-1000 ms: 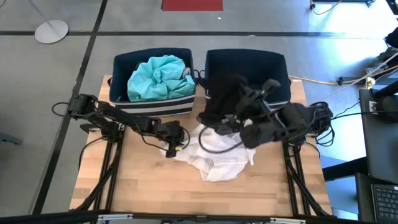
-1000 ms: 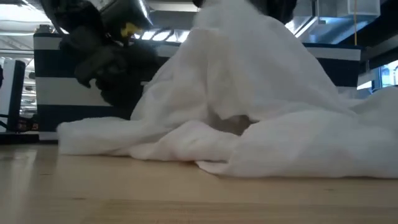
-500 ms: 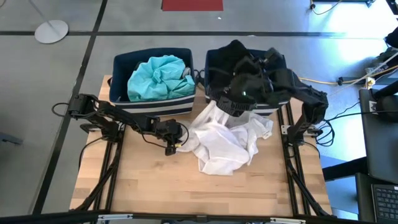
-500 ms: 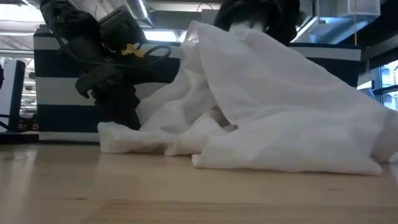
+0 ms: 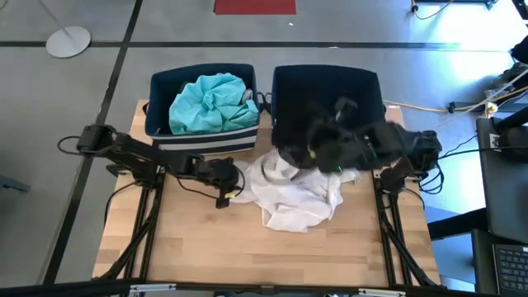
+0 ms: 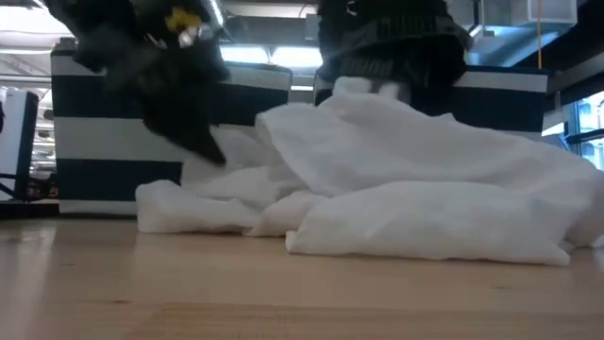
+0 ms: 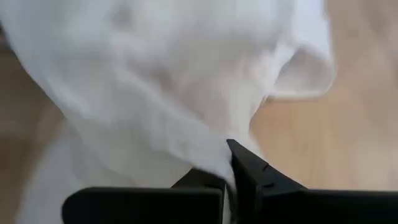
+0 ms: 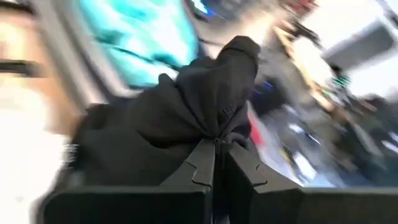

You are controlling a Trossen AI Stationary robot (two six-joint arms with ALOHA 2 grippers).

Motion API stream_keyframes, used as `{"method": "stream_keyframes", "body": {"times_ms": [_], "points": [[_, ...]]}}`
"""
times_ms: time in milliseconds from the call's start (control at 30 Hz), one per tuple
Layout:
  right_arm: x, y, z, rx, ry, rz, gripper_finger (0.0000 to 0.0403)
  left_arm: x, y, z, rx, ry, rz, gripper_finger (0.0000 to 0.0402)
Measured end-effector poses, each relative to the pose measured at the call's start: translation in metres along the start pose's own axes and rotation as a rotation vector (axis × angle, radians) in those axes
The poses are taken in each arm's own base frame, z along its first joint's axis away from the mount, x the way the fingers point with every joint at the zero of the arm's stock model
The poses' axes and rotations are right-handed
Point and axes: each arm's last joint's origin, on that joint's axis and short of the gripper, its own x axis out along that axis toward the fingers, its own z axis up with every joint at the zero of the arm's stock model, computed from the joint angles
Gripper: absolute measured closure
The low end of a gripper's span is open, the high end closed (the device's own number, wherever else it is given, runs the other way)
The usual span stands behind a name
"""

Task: Sort clothes
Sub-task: Put the black boxers into the right blue bin

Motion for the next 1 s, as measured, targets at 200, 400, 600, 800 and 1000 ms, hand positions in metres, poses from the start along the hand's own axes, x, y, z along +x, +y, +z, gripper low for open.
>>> {"method": "stream_keyframes", "body": {"times_ms": [200, 400, 600, 800, 1000], "points": [[-0.052, 0.034, 0.003, 0.015, -0.162, 0.219, 0.0384, -0.036, -0.020, 0.024, 0.069, -0.268, 0.063, 0.0400], [-0.094, 0.053, 0.001, -0.035, -0.301, 0.337, 0.0384, -0.045, -0.043, 0.035, 0.096, -0.492, -0.079, 0.0400], [-0.110, 0.058, -0.002, -0.041, -0.339, 0.392, 0.0384, -0.038, -0.050, 0.036, 0.100, -0.512, -0.123, 0.0376], [-0.111, 0.060, -0.003, -0.048, -0.336, 0.437, 0.0384, -0.035, -0.050, 0.032, 0.058, -0.462, -0.157, 0.0292], [-0.111, 0.061, -0.003, -0.053, -0.334, 0.454, 0.0384, -0.047, -0.045, 0.016, -0.017, -0.179, -0.158, 0.0224]]}}
